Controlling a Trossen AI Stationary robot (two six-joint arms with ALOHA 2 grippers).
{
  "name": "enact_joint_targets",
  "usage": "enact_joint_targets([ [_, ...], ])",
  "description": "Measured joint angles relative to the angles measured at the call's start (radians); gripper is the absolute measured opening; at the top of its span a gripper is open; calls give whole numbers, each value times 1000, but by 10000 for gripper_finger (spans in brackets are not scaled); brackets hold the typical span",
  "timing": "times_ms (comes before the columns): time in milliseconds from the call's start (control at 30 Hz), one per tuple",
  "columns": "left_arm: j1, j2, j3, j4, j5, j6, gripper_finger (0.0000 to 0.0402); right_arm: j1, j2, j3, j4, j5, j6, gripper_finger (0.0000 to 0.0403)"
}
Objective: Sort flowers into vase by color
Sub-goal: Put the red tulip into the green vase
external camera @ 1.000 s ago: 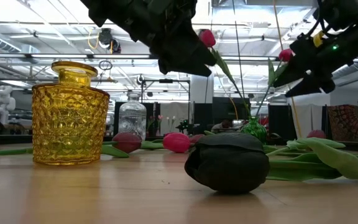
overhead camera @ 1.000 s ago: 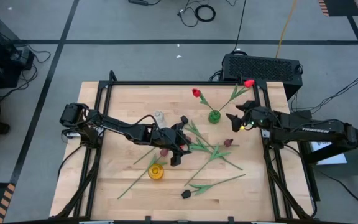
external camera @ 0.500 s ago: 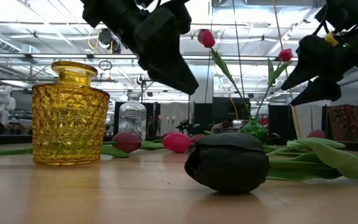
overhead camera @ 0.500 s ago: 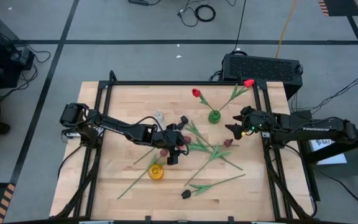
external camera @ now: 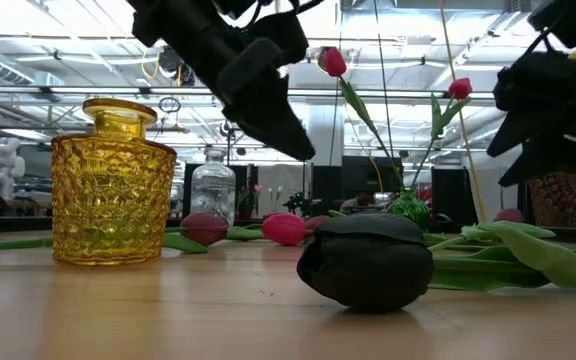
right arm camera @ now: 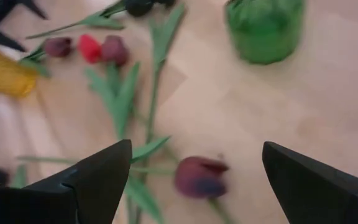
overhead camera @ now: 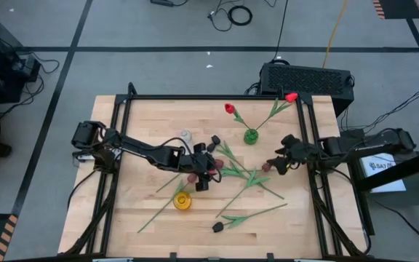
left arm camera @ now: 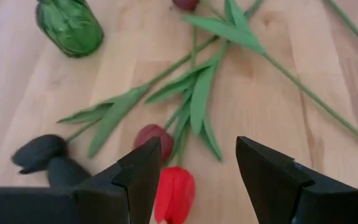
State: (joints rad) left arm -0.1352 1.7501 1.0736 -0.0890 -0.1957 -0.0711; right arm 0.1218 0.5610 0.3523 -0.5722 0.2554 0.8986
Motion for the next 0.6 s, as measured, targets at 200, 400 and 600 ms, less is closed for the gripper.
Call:
enact_joint_targets([
  [200, -16, 64, 0, -17, 12, 0, 215, 124, 12, 0, 33, 8, 67, 352],
  [400, -32, 98, 0, 1, -24, 0, 215, 216, 50, 1, 110, 18, 68, 352],
  [600, -32, 96, 0, 11, -57, 7, 215, 255, 68, 1, 184, 4, 45, 352],
])
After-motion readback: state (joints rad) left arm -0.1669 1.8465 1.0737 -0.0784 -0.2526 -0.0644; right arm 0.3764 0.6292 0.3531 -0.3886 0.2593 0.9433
